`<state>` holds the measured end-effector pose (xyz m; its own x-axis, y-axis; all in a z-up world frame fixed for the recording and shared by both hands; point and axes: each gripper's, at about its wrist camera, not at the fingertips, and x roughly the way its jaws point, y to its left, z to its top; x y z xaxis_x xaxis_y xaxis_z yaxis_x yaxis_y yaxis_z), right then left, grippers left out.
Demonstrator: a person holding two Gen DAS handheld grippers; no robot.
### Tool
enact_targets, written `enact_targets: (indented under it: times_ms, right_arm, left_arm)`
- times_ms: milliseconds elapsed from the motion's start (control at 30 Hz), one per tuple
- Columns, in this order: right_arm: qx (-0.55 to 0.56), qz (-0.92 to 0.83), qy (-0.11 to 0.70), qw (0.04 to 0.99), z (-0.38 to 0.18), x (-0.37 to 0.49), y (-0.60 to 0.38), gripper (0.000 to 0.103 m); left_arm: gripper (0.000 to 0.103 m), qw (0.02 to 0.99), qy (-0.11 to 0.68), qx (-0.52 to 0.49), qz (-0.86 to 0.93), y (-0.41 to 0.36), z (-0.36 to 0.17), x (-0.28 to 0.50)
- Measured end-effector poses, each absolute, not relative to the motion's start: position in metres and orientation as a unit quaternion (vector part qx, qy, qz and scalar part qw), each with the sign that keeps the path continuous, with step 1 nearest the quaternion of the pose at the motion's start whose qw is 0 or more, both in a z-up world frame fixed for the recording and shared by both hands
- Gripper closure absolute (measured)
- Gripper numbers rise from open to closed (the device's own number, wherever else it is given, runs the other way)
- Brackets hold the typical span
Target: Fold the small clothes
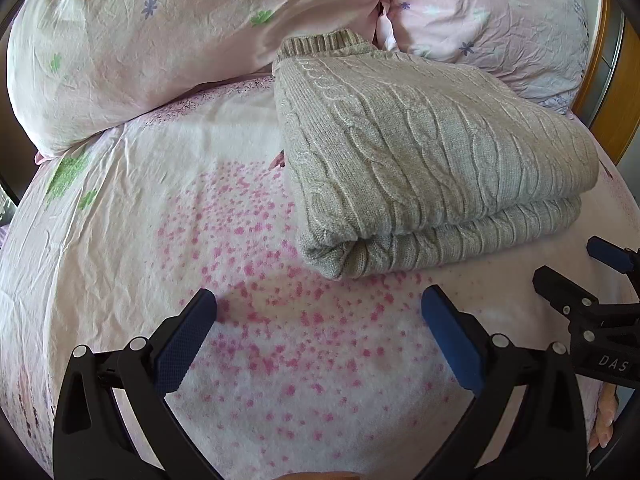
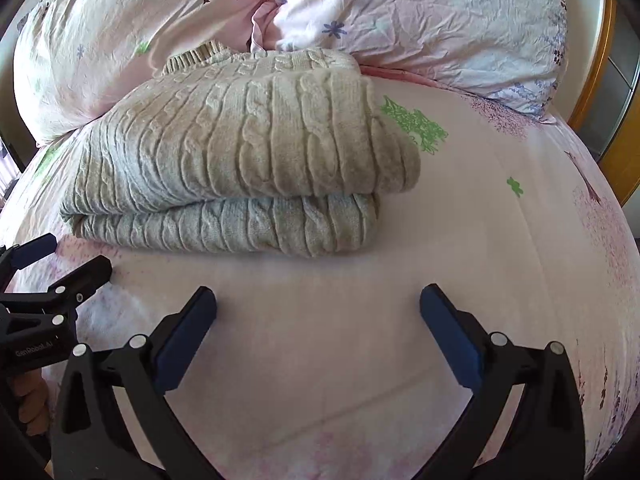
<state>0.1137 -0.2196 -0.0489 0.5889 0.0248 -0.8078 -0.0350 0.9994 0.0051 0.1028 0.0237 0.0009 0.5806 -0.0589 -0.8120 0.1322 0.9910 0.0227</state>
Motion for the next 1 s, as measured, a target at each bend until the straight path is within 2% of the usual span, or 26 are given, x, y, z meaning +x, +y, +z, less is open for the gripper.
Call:
enact_targets:
  times_ms: [1000]
  right_arm:
    - [-0.005,0.015,0.453,0.891,-0.0494,0.1142,-0.2197,0.002]
  left_arm:
    - [0.001,0.888,0.455,0.041,-0.054,0.0238,0.0009,0.1028]
